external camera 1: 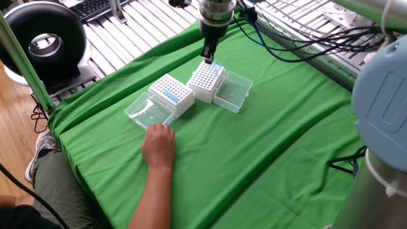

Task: Insert a medium pipette tip into the holder for medium pipette tips

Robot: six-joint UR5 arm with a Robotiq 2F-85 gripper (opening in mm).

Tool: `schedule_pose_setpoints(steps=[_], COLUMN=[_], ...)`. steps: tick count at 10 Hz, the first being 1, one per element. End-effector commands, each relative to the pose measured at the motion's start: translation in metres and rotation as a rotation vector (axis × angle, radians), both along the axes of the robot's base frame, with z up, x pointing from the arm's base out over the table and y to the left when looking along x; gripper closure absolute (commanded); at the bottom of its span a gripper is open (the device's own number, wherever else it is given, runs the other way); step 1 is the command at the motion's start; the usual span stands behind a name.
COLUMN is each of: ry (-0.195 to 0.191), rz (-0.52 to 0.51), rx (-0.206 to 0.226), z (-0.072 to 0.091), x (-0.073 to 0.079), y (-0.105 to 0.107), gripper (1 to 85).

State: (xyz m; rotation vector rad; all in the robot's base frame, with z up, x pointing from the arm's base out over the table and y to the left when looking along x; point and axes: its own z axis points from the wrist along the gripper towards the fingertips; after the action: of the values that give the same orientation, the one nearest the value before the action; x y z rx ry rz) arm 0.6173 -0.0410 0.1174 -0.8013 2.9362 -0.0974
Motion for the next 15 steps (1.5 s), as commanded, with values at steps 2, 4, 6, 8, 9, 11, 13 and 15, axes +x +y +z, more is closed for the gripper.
schedule_pose_setpoints(steps=[2,4,6,8,9,11,13,15], ry=[0.002,-0.001,-0.024,-0.028,-0.033,-0.055,-0.057,-0.036], rz=[-0.063,-0.113,-0.178,-0.230,-0.258,-0.299,-0.333,-0.350], rx=[0.029,0.040,0.066,0.090,0.102,0.121,0.143,0.154], z=[0.021,0.029,0.033,0.033,0.034,0.029,0.023,0.021], x=[0.016,0.028,0.044,0.050,0.051,0.056,0.055,0.050], y=[0.037,0.063,0.097,0.122,0.136,0.157,0.171,0.175], gripper=[84.7,84.7,84.7,84.7,84.7,84.7,84.7,84.7])
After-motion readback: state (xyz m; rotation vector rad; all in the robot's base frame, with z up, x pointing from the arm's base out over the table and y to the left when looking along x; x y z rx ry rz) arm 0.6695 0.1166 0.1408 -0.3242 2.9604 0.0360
